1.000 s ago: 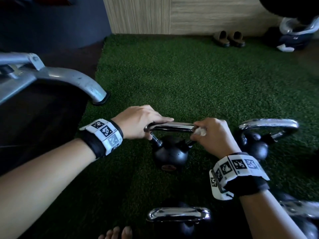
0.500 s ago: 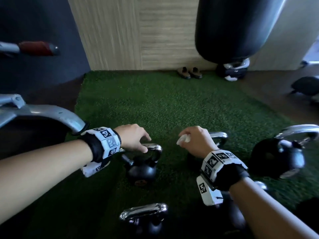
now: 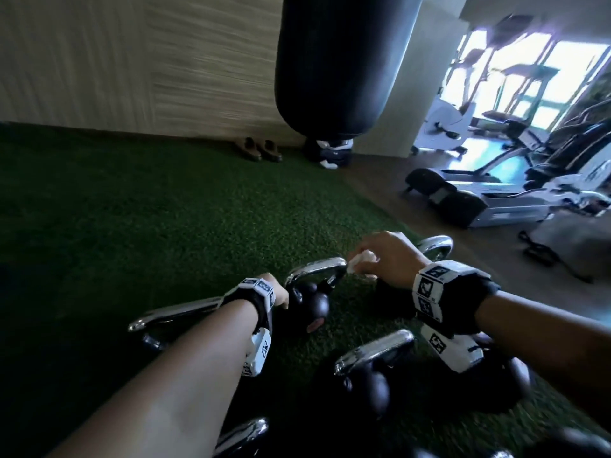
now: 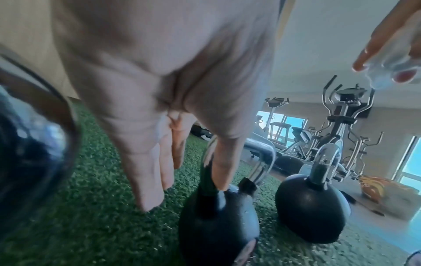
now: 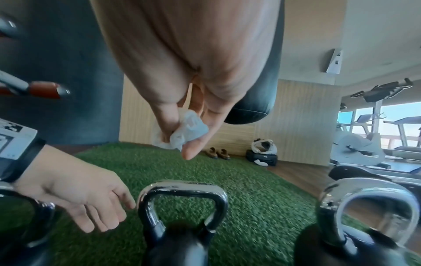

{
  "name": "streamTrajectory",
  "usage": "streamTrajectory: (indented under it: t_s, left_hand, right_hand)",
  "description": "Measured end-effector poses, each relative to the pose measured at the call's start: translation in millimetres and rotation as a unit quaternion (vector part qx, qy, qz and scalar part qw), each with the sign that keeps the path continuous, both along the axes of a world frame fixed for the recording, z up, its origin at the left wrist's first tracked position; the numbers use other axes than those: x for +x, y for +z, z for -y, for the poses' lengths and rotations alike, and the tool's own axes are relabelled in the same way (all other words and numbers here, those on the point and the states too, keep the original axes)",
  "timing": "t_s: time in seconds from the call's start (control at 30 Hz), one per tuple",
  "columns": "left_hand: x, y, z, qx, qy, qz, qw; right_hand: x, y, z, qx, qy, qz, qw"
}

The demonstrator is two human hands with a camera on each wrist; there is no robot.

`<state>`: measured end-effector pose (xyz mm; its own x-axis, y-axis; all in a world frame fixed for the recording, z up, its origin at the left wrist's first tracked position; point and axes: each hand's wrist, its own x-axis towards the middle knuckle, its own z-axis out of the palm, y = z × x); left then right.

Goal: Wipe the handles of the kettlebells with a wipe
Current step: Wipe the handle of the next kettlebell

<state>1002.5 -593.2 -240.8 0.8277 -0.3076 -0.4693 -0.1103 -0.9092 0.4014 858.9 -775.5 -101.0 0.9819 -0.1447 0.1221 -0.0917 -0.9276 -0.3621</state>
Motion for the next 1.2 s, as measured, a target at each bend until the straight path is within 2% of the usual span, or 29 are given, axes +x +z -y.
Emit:
streamTrajectory:
  t_s: [0.13,0.23,0.37,0.43,0.5,0.6,0.7,0.8,0.9,0.97,1.1,1.2]
  left_hand:
    - [-4,10,18,-0.034,-0.007,-0.028,0.999]
    - [-4,6,24,-0.004,-0.005,-0.042,0.999]
    - [-12,-13,29,0.023,0.022,-0.046,0.998]
    - [-21,-25,28,0.026,0.033,-0.032,0.999]
    - [-29,-34,27,0.016,0.048,-0.017,0.999]
    - [-33,-64,25,-0.061,0.132,-0.032,0.989]
    - [-37,-93,24,-0.212,0.219,-0.088,0.948]
    - [-33,-116,22,-0.324,0.251,-0.106,0.906]
    - [-25,-124,24,-0.373,0.253,-0.095,0.888]
    - [-19,-128,30,-0.357,0.235,-0.070,0.902]
    - [-17,-126,33,-0.257,0.188,0.015,0.948]
    - [-20,-123,32,-0.200,0.175,0.054,0.963]
  right_hand:
    - [-5,9,8,-0.034,-0.009,0.032,0.999]
    - [-6,18,17,-0.027,-0.024,0.061,0.998]
    - [-1,20,39,-0.018,-0.025,0.049,0.998]
    - [3,10,52,0.008,-0.018,0.059,0.998]
    - [5,-2,64,0.079,-0.017,0.072,0.994]
    - [9,-20,82,0.101,0.026,0.059,0.993]
    - [20,-39,101,0.118,0.069,0.039,0.990]
    - [35,-57,113,0.153,0.075,0.029,0.985]
    - [52,-72,114,0.228,0.086,0.016,0.970]
    - [63,-81,114,0.241,0.098,0.021,0.965]
    - [88,-94,114,0.214,0.119,0.036,0.969]
    - [104,-104,106,0.199,0.134,0.054,0.969]
